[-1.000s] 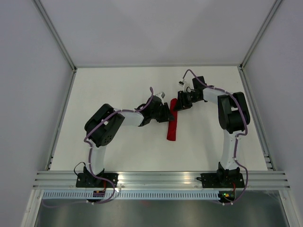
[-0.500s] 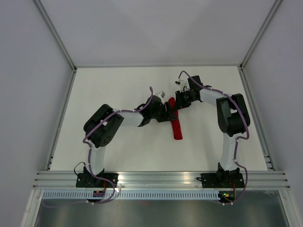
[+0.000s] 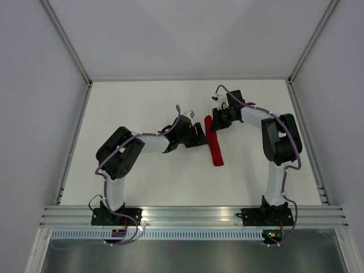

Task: Fold the napkin, place the utensils inside, and roll it up
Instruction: Roll the napkin with the utensil

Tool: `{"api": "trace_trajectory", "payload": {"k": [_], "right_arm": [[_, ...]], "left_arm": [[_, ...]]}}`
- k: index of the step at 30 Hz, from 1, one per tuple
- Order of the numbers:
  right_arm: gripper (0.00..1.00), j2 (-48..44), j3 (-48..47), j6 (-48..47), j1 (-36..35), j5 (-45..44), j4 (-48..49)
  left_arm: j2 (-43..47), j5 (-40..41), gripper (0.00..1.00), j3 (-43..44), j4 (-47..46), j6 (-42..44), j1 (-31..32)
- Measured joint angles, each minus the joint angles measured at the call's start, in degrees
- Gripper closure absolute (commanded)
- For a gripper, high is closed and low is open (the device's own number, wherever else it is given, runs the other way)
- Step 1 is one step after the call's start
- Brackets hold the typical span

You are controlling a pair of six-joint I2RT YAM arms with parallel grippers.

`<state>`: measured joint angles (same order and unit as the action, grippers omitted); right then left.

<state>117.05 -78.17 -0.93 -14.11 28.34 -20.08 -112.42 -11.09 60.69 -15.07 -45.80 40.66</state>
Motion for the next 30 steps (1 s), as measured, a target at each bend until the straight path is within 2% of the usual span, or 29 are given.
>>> {"api": "trace_trajectory", "payload": {"k": [6,12,24,30], "right_arm": [[0.57,-0.5,0.0,-0.2,0.1,0.1,-0.2],[0.43,-2.0,0.0,-0.2,0.1,1.2,-0.7],[0.26,-4.8,0.0,0.4,0.3,3.3,-1.6],[0.19,-8.4,-1.5,1.6,3.0,5.8,-2.9]], "left_arm": [[0.1,0.6,0.37,0.0,0.4,0.0,-0.1],[0.1,0.7,0.37,0.2,0.9,0.0,-0.1],[1.0,1.1,0.37,1.1,4.4,1.3,-0.3],[5.6,1.4,0.33,1.9,9.7,3.7,-1.3]]}}
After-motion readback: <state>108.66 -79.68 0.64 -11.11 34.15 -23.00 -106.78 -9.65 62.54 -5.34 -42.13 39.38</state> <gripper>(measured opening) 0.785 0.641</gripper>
